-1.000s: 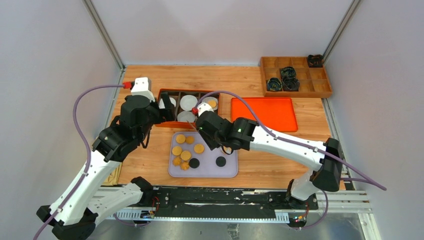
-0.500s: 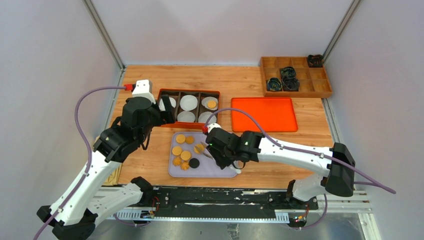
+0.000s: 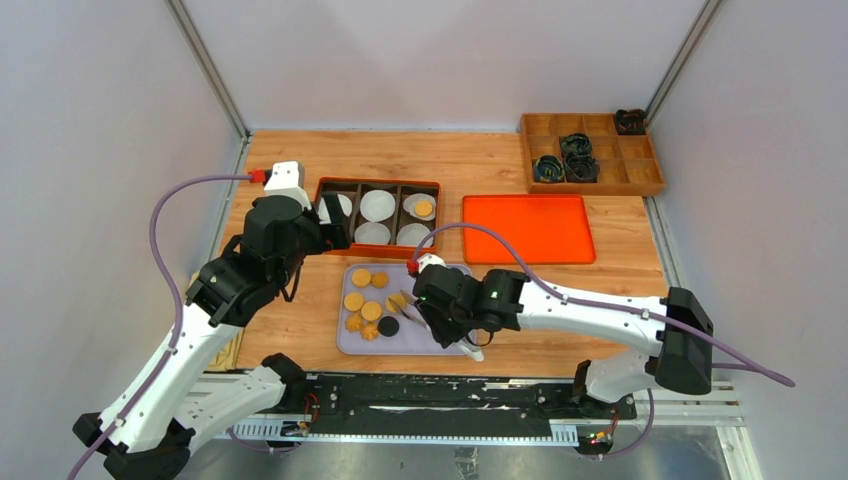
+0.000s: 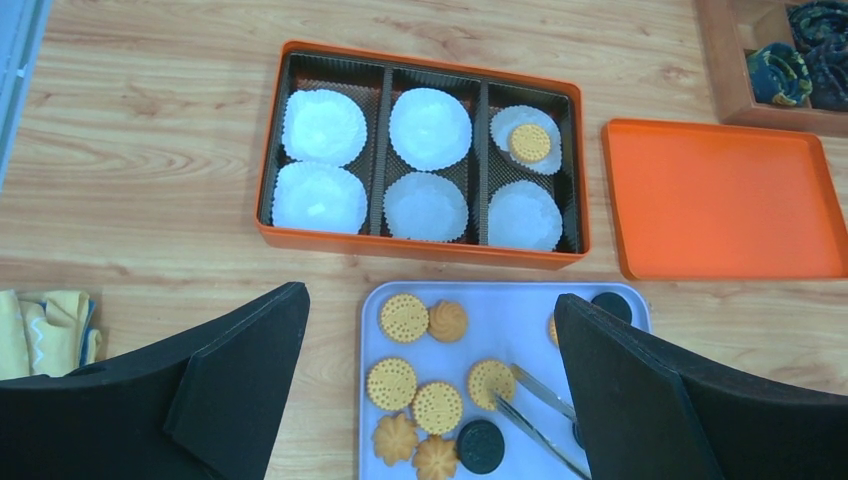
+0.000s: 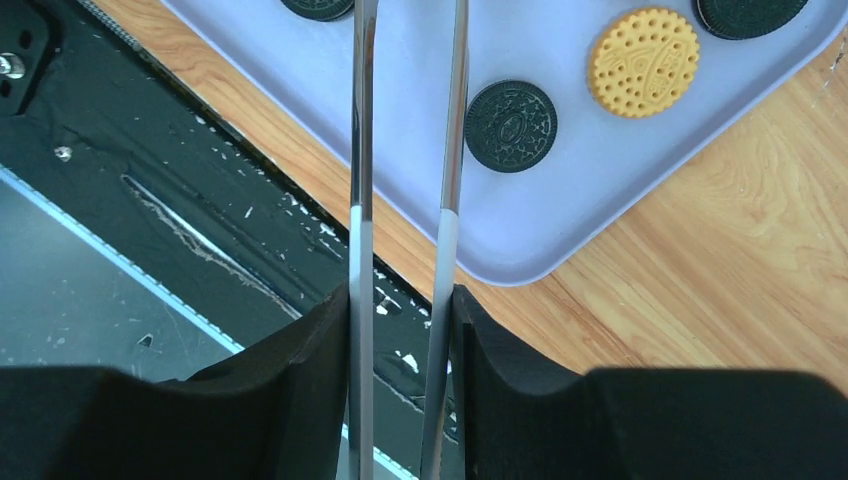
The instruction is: Pack the cookies
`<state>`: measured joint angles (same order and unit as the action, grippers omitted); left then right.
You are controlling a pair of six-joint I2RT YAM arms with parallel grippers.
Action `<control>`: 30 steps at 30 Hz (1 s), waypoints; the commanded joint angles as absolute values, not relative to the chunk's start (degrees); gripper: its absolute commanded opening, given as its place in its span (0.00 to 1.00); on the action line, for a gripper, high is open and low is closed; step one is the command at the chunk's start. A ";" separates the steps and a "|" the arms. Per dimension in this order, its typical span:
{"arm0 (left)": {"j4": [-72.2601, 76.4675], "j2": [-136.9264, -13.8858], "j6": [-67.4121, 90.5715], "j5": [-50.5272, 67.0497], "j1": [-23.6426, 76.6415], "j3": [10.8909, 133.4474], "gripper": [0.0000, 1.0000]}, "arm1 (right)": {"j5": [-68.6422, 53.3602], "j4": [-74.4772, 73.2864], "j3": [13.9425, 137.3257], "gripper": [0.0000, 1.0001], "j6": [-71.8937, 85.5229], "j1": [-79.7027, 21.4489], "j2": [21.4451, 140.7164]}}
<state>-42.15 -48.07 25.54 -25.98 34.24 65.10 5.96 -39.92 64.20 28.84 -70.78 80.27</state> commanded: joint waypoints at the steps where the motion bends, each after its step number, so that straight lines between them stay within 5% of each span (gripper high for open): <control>1: -42.07 -47.39 26.49 -25.30 33.88 64.81 1.00 | 6.05 -41.12 65.03 0.40 30.29 -71.98 76.58; 30: -41.52 -46.63 27.05 -23.68 33.92 62.73 1.00 | 3.96 -40.10 64.45 0.44 30.11 -73.56 81.31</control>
